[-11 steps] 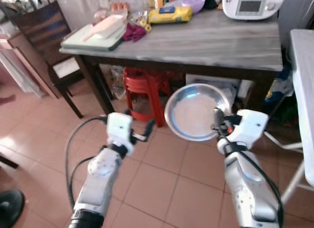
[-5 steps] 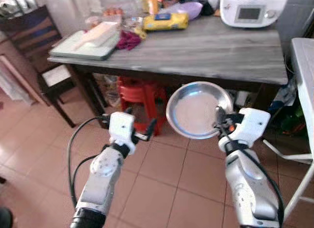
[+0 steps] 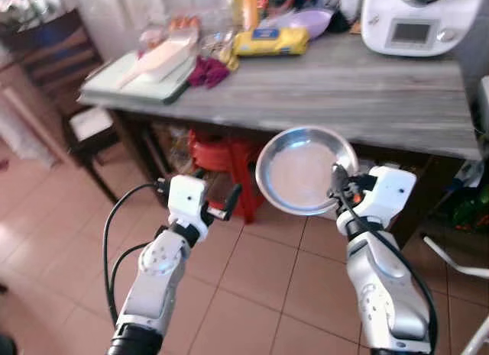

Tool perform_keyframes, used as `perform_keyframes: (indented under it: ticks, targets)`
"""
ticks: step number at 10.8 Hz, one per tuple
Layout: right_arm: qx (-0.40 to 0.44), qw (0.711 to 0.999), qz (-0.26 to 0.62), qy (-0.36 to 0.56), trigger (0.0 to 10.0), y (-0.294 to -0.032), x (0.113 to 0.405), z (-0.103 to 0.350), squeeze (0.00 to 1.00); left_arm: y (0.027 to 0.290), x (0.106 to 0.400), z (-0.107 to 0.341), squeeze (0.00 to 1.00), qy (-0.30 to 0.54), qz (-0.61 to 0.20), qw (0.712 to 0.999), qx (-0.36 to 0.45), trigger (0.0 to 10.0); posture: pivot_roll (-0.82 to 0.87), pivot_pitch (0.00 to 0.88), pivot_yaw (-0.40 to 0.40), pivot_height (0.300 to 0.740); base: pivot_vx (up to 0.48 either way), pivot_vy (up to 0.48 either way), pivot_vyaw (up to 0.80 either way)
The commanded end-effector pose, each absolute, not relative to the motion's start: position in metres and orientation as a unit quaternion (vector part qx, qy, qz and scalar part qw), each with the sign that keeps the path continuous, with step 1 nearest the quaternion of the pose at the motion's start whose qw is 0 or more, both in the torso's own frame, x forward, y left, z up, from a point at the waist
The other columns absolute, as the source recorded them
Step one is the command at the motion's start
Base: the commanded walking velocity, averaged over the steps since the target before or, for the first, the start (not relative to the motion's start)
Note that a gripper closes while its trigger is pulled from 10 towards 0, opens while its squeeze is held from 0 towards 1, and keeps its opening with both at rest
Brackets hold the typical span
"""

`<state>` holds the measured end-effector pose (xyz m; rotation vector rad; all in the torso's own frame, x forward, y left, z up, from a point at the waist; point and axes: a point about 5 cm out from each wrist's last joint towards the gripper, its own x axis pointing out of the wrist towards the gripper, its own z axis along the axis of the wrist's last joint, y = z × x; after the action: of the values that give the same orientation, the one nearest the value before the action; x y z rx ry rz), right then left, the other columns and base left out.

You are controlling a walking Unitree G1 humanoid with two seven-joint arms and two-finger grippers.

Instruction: Setting the table

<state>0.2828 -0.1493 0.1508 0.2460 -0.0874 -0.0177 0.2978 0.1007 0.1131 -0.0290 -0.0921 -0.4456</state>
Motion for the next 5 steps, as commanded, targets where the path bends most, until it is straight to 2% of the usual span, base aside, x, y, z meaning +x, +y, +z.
perform_keyframes:
  ticks: [1,5]
  targets:
    - [0.12,0.991,-0.017,-0.048,10.0,-0.1529,0.2813,0.1523,0.0,0.0971,0.2969,0.1146,0.0,-0.049,-0.227,0.972,-0.013,10.0,-0.1,0.078,0.128,0.74,0.352,0.0,0.0]
    - [0.114,0.992,-0.03,-0.048,10.0,-0.1588,0.2786,0.1499,0.0,0.0964,0.2971,0.1131,0.0,-0.046,-0.229,0.972,-0.013,10.0,-0.11,0.07,0.129,0.74,0.352,0.0,0.0]
